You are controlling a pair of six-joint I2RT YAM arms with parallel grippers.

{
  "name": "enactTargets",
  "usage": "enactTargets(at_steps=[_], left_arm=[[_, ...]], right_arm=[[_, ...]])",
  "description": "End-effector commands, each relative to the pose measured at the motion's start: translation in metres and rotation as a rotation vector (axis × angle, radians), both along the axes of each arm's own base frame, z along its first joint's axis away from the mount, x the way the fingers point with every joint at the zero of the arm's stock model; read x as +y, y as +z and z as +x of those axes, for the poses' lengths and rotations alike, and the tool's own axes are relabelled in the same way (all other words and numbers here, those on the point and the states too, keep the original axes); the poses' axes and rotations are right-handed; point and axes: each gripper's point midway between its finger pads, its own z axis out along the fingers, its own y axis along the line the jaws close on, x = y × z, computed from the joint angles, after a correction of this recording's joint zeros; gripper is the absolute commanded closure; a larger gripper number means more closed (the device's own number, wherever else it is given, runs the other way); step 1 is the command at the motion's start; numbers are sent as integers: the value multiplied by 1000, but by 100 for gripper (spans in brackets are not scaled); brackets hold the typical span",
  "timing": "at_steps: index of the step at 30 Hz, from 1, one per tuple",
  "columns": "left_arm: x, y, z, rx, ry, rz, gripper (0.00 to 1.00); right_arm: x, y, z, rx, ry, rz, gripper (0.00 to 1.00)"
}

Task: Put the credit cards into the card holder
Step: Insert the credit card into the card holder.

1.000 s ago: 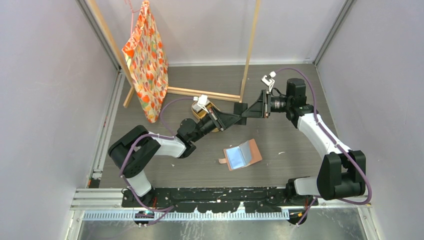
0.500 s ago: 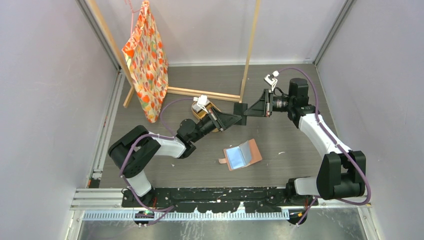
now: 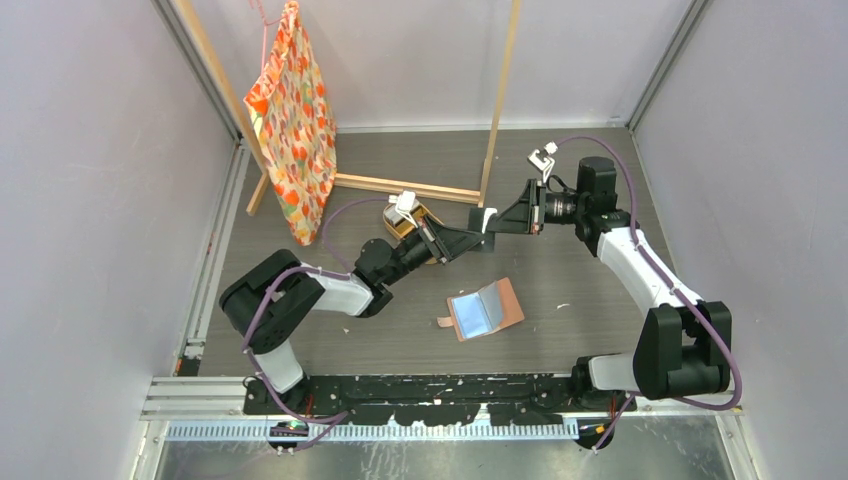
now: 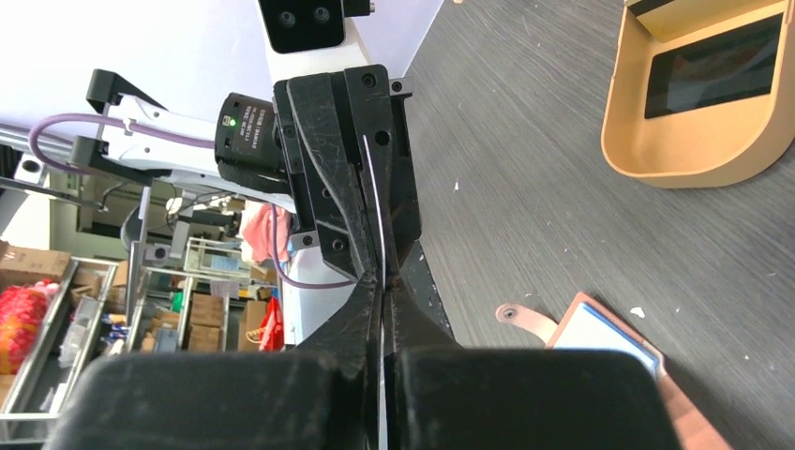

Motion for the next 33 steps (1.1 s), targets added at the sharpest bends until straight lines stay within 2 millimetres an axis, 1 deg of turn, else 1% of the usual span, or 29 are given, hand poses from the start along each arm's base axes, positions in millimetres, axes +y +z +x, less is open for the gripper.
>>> enactTargets(at_steps=[1, 2, 3, 5, 6, 8, 11, 14, 15, 17, 20, 23, 25, 28, 30, 32, 33], left_arm=[[-4, 11, -7, -45, -30, -27, 96], [-2, 11, -6, -56, -31, -22, 90], [2, 11, -5, -63, -40, -16, 82], [14, 8, -3, -63, -59, 2, 61], [21, 7, -2, -65, -62, 13, 53], [34, -2, 0, -47, -74, 64, 39], [50, -13, -5, -44, -79, 175, 27], [60, -29, -15, -35, -83, 360, 21], [65, -33, -18, -34, -78, 417, 20], [74, -35, -27, -29, -68, 475, 20], [78, -46, -38, 30, -74, 469, 22], [69, -56, -47, 77, -88, 432, 29], [57, -57, -50, 70, -88, 417, 36], [36, -64, -53, 71, -100, 423, 43], [26, -74, -53, 97, -111, 439, 47], [19, -87, -52, 134, -108, 458, 51], [19, -94, -50, 157, -98, 468, 52]], right_arm=[[2, 8, -6, -81, 46, 4, 99], [1, 8, -9, -100, 67, -5, 99], [-1, 3, -15, -128, 90, -25, 99], [-6, 1, -22, -185, 122, -80, 99], [-8, -3, -25, -203, 132, -107, 99], [-13, -8, -27, -220, 125, -149, 99], [-17, -20, -29, -237, 114, -209, 99], [-21, -37, -36, -189, 120, -253, 99], [-23, -45, -40, -162, 130, -274, 99], [-24, -63, -48, -116, 158, -328, 99], [-19, -91, -56, -27, 206, -402, 99], [-7, -114, -60, 19, 264, -503, 99], [-4, -127, -60, 40, 278, -558, 99], [-4, -135, -56, 53, 260, -596, 99], [-4, -136, -56, 48, 259, -605, 99], [-6, -140, -56, 37, 273, -641, 99], [-9, -142, -59, 46, 299, -658, 99]])
